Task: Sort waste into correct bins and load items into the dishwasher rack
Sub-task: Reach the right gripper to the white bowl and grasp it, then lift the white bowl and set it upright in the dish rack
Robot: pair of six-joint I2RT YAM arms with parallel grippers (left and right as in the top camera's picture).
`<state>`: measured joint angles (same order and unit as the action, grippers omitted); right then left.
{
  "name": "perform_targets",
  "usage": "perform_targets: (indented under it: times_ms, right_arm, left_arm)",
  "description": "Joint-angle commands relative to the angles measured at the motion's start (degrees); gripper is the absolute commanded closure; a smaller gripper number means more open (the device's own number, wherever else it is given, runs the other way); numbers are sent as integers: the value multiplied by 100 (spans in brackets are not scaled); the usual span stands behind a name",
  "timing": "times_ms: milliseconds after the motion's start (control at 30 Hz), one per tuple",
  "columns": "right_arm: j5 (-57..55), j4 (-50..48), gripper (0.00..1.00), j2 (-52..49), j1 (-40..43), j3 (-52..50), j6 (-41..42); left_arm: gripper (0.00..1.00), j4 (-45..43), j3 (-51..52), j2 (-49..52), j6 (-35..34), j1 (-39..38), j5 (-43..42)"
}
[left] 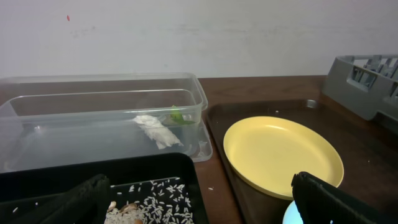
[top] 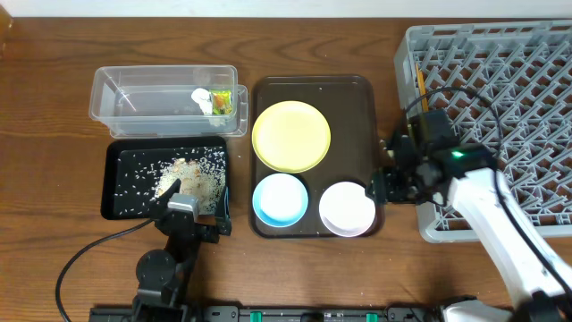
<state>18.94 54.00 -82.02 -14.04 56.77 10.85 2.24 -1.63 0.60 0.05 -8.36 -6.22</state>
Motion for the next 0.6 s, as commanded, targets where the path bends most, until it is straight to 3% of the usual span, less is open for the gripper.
perform_targets:
  times_ms: [0, 133, 267, 467, 567]
  right_arm:
    - [-501, -155, 44, -352, -297, -142, 166]
    - [-929, -369, 49, -693, -610, -308, 369]
    - [-1257, -446, 70, -791, -664, -354, 717]
    - [-1246, -772, 70, -791, -695, -693, 737]
    - [-1241, -833, 88, -782, -693, -763, 737]
  left_arm:
    - [5, 109, 140, -31, 55, 20, -85]
    - [5, 109, 140, -31, 55, 20, -85]
    - [5, 109, 140, -31, 55, 20, -85]
    - [5, 109, 140, -31, 55, 20, -85]
    - [5, 109, 140, -31, 55, 20, -85]
